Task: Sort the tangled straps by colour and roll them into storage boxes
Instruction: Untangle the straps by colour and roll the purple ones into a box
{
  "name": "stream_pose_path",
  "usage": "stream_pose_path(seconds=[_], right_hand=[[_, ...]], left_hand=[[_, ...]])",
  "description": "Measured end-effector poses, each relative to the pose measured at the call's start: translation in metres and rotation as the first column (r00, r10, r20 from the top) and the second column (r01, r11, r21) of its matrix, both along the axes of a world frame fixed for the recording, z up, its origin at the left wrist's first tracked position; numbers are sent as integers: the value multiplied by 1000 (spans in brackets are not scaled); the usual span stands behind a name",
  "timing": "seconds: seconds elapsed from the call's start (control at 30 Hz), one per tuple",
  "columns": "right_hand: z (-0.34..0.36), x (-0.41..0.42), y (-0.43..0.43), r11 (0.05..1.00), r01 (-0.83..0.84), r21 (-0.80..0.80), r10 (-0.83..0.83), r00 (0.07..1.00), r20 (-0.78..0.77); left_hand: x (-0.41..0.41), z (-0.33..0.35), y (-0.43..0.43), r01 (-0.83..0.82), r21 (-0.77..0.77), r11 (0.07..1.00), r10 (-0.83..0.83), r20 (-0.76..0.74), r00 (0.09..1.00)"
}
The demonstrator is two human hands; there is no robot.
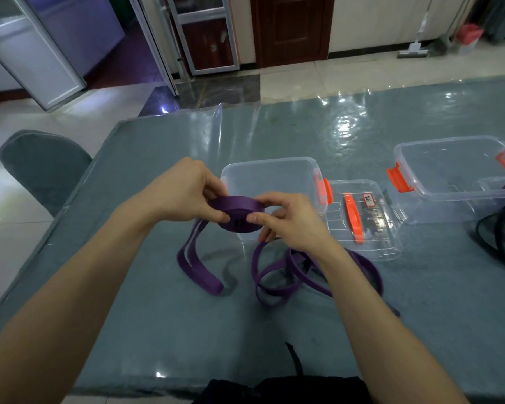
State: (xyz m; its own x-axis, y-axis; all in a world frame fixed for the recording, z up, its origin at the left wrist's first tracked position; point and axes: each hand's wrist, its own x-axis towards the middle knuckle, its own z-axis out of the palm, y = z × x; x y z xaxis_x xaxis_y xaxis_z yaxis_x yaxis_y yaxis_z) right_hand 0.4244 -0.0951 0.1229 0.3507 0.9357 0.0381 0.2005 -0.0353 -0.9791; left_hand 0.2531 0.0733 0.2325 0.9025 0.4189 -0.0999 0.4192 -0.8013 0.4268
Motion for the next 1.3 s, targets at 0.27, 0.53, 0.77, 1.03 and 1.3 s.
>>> stream_pose_path(seconds=[0.27,0.53,0.77,1.03,1.3], right_hand=[[19,-33,33,995,-74,-66,98,836,540],[28,-37,40,994,-44,104,53,995,-86],[41,-59,56,973,129,194,-26,889,-458],[-2,-102,67,975,198,101,-75,720,-690],[14,-71,70,967,23,-254,130,814,566]], left_hand=[[-6,13,9,202,290,936,-128,-255,959],[-66,-14,50,12,-593,805,170,249,953],[-86,-44,44,61,-752,656,373,394,840],[-90,-77,40,30,-781,624,524,447,725],[-82,-32,80,161,88,983,-147,-148,978]])
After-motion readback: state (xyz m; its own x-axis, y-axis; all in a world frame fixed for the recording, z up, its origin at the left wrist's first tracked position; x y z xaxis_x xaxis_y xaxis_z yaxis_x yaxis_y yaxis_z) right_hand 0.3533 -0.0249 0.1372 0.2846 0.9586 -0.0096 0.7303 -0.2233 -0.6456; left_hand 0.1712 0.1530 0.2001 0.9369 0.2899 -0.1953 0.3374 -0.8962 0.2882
